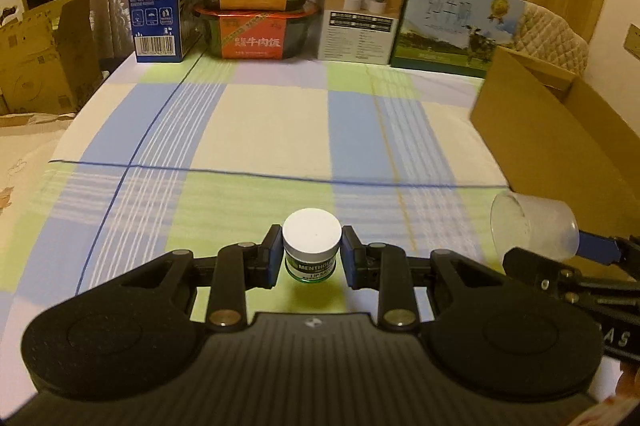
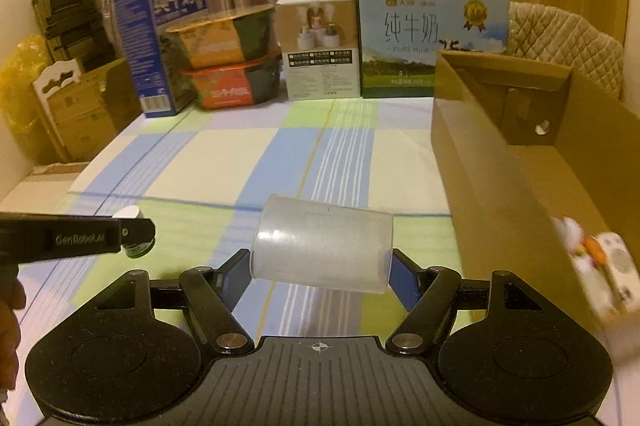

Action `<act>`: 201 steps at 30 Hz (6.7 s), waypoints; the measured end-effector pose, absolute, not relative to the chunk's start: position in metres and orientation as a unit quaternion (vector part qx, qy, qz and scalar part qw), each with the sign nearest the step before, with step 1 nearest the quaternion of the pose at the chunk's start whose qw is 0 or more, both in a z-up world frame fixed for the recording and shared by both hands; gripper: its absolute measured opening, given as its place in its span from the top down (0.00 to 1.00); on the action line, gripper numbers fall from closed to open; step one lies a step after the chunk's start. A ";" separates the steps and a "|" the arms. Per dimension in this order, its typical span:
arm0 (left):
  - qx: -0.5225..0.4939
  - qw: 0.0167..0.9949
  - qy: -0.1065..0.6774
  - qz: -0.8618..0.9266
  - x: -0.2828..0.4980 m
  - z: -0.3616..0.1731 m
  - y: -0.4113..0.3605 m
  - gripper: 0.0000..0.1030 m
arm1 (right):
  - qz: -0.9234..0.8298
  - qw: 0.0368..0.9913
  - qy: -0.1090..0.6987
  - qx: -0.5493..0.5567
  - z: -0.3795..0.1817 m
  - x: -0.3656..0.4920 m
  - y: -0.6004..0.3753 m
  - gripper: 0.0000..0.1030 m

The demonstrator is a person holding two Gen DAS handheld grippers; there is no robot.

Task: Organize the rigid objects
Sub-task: 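Lift and carry the white jar and clear cup over the cardboard box, then lower the jar and cup into the box and open both tools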

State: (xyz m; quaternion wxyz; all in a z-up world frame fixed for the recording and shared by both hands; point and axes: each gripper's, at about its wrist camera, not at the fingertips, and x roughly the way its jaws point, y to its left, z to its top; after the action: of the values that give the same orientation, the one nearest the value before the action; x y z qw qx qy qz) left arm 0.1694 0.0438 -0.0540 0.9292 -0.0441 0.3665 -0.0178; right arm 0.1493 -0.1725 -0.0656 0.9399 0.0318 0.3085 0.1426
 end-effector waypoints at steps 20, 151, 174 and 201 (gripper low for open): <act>-0.040 0.936 0.349 -0.029 0.041 0.006 -0.007 0.75 | 0.132 0.949 0.282 0.048 -0.006 0.025 -0.218 0.33; 0.000 0.909 0.347 -0.230 0.200 0.020 -0.230 0.59 | -0.001 0.954 0.295 0.047 0.009 0.127 -0.420 0.33; -0.005 0.923 0.356 -0.149 0.182 0.021 -0.188 0.39 | 0.016 0.953 0.298 0.050 0.013 0.128 -0.407 0.33; -0.003 0.931 0.351 -0.101 0.178 0.017 -0.164 0.01 | 0.030 0.951 0.303 0.056 0.011 0.144 -0.397 0.32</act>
State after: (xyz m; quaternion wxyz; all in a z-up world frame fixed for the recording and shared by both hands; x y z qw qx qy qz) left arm 0.1781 -0.1642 0.0168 0.9310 -0.0028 0.3506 -0.1015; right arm 0.1436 -0.3971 0.0113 0.9508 0.0555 0.3033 0.0296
